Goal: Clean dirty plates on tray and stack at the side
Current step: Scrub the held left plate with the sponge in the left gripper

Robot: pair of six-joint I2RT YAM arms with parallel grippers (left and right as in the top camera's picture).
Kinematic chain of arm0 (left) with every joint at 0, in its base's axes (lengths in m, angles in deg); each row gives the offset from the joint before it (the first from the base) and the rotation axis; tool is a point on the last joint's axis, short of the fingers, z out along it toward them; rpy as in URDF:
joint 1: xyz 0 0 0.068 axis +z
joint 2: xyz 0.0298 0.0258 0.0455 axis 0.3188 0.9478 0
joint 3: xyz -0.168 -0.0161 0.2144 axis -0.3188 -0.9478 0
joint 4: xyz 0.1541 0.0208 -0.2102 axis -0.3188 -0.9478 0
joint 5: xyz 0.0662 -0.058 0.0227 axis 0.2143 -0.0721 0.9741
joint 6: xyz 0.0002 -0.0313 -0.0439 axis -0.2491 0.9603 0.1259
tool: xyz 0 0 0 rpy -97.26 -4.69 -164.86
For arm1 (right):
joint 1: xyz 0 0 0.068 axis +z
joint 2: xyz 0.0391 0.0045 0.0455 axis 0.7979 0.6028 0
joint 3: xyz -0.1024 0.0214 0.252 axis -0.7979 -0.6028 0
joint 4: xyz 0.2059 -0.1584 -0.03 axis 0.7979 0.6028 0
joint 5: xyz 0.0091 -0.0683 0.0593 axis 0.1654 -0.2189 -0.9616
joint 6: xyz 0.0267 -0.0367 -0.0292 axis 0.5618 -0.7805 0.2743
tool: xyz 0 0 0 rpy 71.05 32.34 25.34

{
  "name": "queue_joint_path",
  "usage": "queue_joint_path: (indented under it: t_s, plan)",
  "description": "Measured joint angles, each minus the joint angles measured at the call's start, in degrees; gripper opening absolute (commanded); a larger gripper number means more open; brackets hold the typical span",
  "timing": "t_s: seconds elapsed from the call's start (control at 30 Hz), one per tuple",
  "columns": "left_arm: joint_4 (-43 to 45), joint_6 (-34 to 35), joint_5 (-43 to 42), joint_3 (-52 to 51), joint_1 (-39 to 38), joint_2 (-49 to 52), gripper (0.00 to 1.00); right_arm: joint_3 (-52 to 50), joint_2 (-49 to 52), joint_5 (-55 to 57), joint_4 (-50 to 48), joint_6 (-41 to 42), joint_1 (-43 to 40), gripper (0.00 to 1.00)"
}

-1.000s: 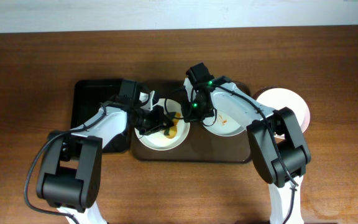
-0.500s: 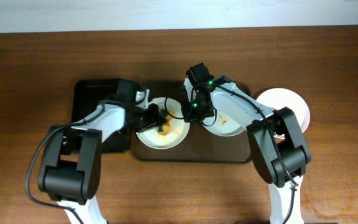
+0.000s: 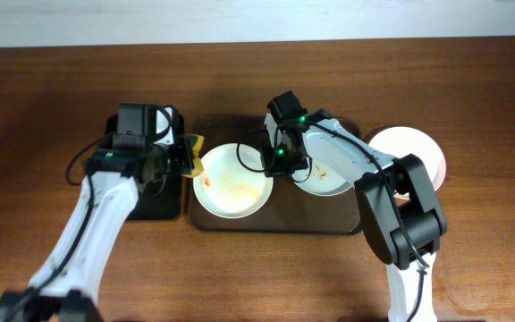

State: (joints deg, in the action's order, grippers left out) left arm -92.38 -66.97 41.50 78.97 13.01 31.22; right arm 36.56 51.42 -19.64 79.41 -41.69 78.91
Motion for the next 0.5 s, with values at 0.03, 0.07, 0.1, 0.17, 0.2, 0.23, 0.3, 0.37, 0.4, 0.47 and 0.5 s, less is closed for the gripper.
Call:
queue_joint_path:
  t_s: [0.03,0.07,0.1,0.17,0.2,0.23,0.3,0.37,0.4,0.47,0.5]
  plan:
    - [-0.52,-0.02,0.48,0.00,0.00,-1.14,0.00,0.00,0.00,0.00,-0.02,-0.04,0.00,0.04]
    - [-1.09,-0.02,0.90,0.00,0.00,-1.66,0.00,0.00,0.00,0.00,-0.02,-0.02,0.00,0.04]
    - [-1.73,-0.02,1.29,0.00,0.00,-1.62,0.00,0.00,0.00,0.00,-0.02,-0.04,0.00,0.04]
    - [-2.51,-0.04,1.46,-0.02,0.00,-1.62,0.00,0.00,0.00,0.00,-0.07,-0.02,0.00,0.04]
    - [-2.82,-0.13,1.40,-0.07,-0.02,-1.51,0.00,0.00,0.00,0.00,-0.07,-0.07,0.00,0.04]
    - [-2.75,-0.17,1.11,-0.07,-0.07,-1.27,0.00,0.00,0.00,0.00,-0.07,-0.04,0.00,0.04]
    - [-1.57,-0.11,-0.20,-0.07,-1.31,1.22,0.00,0.00,0.00,0.00,-0.07,-0.09,0.00,0.04]
    - [-0.42,0.35,-1.05,-0.07,-3.30,4.50,0.00,0.00,0.00,0.00,-0.07,-0.04,0.00,0.04]
    - [1.44,0.74,-1.70,-0.07,-5.29,8.13,0.00,0.00,0.00,0.00,-0.07,-0.04,0.00,0.04]
    - [3.15,1.22,-2.51,-0.22,-7.76,12.50,0.00,0.02,0.00,0.00,-0.02,-0.02,0.00,0.04]
    - [4.48,1.44,-2.62,-0.22,-8.81,14.84,0.00,0.04,0.00,0.00,-0.02,-0.02,0.00,0.04]
